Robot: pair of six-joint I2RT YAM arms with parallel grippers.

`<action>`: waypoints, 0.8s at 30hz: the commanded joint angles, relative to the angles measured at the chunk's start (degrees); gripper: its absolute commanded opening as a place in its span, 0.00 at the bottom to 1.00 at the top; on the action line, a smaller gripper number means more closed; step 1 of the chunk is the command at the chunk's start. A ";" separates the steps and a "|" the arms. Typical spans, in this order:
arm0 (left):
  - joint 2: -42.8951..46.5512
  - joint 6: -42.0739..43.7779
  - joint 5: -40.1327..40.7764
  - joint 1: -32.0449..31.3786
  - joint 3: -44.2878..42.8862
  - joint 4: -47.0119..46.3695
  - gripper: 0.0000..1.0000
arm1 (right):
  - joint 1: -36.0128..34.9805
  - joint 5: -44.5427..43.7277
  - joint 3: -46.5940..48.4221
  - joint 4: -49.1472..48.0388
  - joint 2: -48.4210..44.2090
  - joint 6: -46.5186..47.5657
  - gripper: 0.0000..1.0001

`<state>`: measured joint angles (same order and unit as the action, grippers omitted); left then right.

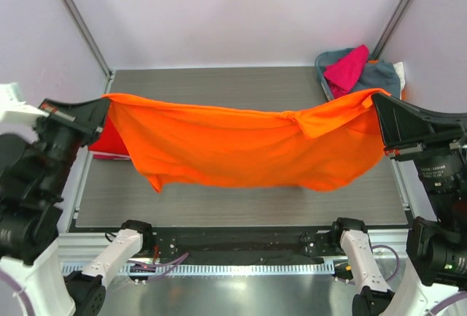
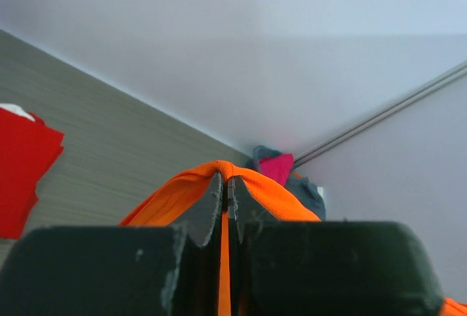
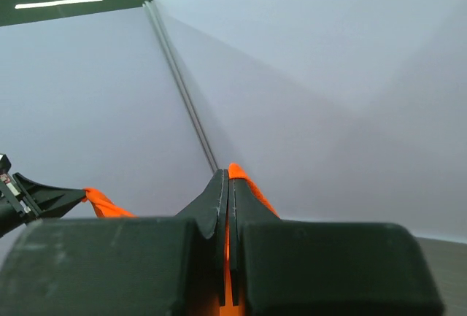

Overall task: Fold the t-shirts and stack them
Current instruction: Flatten the tshirt out

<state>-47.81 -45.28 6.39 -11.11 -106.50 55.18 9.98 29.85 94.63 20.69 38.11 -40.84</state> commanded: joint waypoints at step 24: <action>-62.02 -10.78 -20.17 14.80 -43.57 -11.75 0.00 | 1.97 12.16 46.56 -12.51 69.53 -24.62 0.01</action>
<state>-107.48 -52.21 -7.51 0.82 -138.08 47.37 10.20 36.93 124.18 16.21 105.69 -57.04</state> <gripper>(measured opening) 0.008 0.026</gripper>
